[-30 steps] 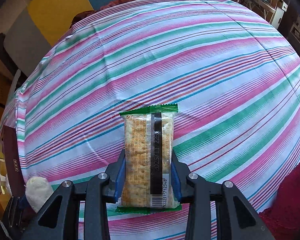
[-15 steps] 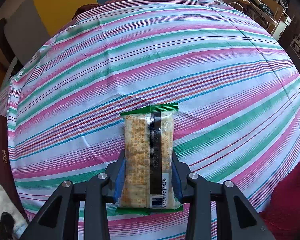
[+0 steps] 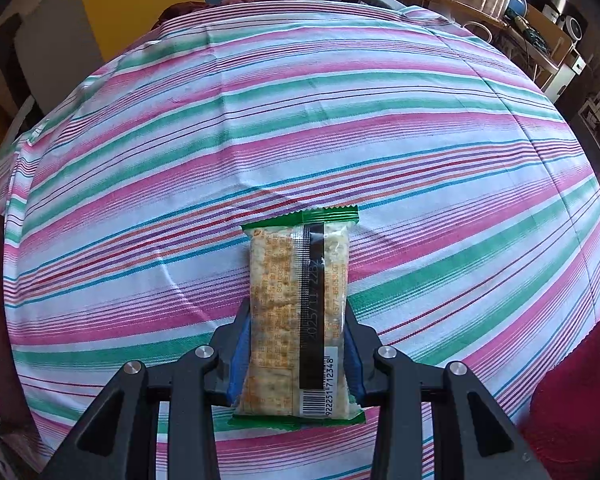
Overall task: Organize objects
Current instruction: 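Carry the roll into the tray with the left tool and release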
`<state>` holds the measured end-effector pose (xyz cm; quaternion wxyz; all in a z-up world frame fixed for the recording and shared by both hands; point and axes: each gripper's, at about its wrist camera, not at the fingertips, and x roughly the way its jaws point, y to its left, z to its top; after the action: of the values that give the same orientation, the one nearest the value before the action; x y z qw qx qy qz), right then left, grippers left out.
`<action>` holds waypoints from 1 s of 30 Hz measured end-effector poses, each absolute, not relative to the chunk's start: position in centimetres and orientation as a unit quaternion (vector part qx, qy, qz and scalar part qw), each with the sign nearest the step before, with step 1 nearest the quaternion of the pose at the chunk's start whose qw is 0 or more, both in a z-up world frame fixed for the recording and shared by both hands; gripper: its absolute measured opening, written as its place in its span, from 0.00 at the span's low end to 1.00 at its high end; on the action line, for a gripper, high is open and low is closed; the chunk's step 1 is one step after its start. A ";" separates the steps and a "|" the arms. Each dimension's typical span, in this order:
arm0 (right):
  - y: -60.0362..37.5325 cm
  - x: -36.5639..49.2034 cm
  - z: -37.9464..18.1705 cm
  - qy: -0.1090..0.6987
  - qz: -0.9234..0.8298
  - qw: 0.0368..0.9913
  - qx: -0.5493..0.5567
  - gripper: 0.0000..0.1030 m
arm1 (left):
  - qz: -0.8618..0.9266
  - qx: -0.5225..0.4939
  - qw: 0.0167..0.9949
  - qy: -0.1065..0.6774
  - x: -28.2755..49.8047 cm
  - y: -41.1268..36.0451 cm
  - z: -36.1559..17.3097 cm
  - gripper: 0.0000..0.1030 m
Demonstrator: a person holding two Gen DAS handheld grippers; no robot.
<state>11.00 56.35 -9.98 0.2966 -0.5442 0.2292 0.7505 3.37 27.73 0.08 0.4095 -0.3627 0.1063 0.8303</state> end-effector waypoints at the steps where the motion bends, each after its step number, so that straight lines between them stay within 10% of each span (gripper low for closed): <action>1: 56.4 11.0 -10.0 0.228 0.751 0.297 -0.545 0.38 | 0.831 -0.364 0.407 0.103 3.2 27.4 0.0 0.54; 20: 57.9 11.1 -9.7 0.219 0.751 0.298 -0.548 0.38 | 0.849 -0.417 0.315 -0.080 -4.6 10.0 0.7 0.54; 30: 58.1 11.2 -9.5 0.218 0.750 0.298 -0.548 0.38 | 0.824 -0.450 0.345 -0.019 -3.5 14.1 -2.3 0.54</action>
<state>11.21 58.14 -9.52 0.2983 -0.5484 0.2176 0.7503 -3.47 14.09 -2.33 0.3454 -0.4495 -0.0194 0.8236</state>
